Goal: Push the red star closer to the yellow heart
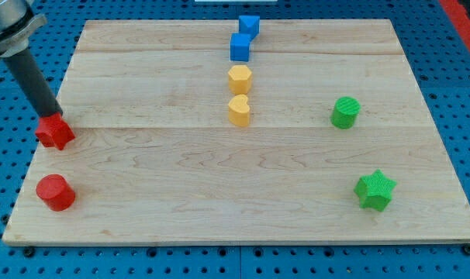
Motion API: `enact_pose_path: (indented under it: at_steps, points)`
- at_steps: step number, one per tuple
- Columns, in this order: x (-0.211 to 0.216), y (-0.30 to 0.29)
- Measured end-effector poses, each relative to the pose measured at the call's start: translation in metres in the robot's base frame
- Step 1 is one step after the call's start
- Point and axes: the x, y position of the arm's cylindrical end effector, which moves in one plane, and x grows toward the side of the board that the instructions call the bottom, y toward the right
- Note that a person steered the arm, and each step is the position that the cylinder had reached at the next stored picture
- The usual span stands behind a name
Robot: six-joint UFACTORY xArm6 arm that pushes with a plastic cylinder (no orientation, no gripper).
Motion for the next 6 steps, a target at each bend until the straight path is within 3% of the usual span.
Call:
enact_pose_path:
  at_steps: [1, 3, 4, 5, 6]
  points:
    - [0.011, -0.022]
    - [0.051, 0.151]
    - [0.048, 0.075]
    - [0.1, 0.111]
    - [0.081, 0.197]
